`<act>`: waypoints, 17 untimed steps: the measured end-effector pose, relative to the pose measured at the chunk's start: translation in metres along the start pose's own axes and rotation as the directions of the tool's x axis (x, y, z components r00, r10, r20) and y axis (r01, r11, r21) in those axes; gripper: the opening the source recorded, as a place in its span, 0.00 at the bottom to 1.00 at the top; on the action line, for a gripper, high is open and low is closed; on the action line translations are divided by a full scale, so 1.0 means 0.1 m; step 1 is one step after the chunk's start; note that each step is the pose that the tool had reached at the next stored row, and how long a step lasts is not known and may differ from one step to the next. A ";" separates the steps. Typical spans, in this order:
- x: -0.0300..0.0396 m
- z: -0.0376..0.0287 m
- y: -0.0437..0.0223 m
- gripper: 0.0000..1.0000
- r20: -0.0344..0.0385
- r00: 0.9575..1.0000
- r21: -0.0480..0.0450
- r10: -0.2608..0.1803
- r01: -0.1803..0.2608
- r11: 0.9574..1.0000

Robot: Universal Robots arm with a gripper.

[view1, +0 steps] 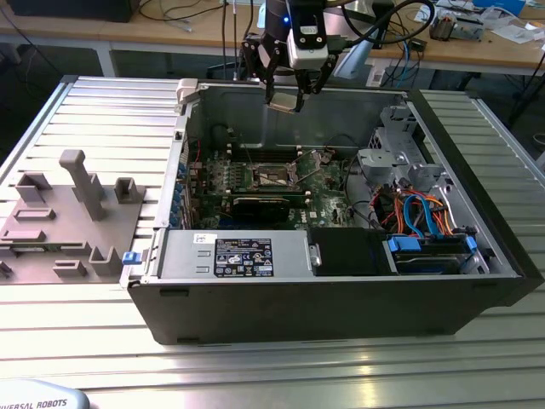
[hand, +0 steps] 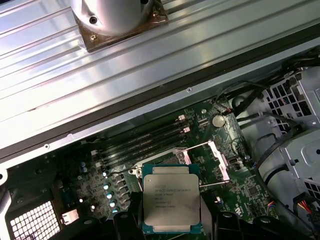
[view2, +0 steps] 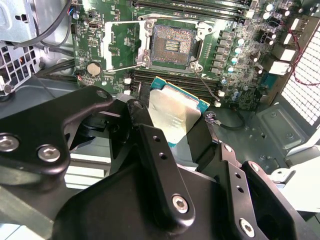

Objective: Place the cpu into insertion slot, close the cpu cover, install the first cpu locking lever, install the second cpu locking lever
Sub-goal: 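Place the cpu into insertion slot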

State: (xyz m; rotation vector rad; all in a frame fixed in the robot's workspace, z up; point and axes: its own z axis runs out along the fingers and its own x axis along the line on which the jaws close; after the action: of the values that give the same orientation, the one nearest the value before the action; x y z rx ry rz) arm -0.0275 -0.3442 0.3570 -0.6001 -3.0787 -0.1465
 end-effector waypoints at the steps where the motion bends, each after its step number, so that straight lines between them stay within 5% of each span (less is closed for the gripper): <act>1: 0.000 0.000 0.000 0.54 0.000 1.000 0.000 0.001 -0.001 1.000; 17: 0.000 0.000 0.000 0.54 0.001 1.000 0.000 0.010 -0.010 1.000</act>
State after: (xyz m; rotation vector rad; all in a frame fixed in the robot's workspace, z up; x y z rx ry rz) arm -0.0275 -0.3442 0.3570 -0.6152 -3.0762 -0.1466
